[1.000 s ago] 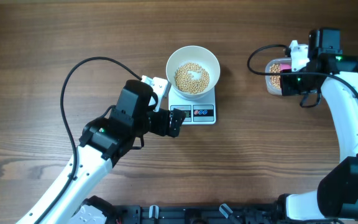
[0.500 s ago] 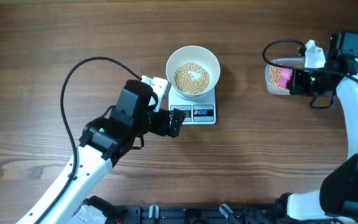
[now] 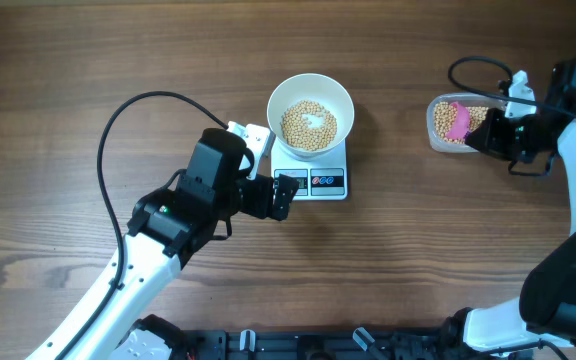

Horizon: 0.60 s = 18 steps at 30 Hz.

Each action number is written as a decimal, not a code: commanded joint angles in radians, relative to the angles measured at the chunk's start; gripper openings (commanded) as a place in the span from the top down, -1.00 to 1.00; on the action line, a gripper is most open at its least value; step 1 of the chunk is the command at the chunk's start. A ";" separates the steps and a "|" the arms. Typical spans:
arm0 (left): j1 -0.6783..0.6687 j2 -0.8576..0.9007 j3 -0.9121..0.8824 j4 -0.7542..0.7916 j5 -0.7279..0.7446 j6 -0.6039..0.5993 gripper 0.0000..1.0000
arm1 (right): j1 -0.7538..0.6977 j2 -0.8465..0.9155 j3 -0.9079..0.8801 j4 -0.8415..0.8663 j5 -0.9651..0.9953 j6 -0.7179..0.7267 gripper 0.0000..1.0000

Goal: Scoop item into bowl and weigh 150g on scale
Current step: 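Lower the scoop into the soybeans with the right gripper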

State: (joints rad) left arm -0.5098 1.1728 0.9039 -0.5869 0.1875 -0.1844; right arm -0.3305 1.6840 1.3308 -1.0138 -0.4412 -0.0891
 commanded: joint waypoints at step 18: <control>-0.004 0.002 -0.001 0.000 -0.006 0.019 -1.00 | -0.151 0.027 -0.004 -0.023 -0.227 0.011 0.92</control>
State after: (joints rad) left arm -0.5098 1.1725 0.9039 -0.5869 0.1875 -0.1844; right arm -0.4564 1.6855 1.3308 -1.0328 -0.6033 -0.0788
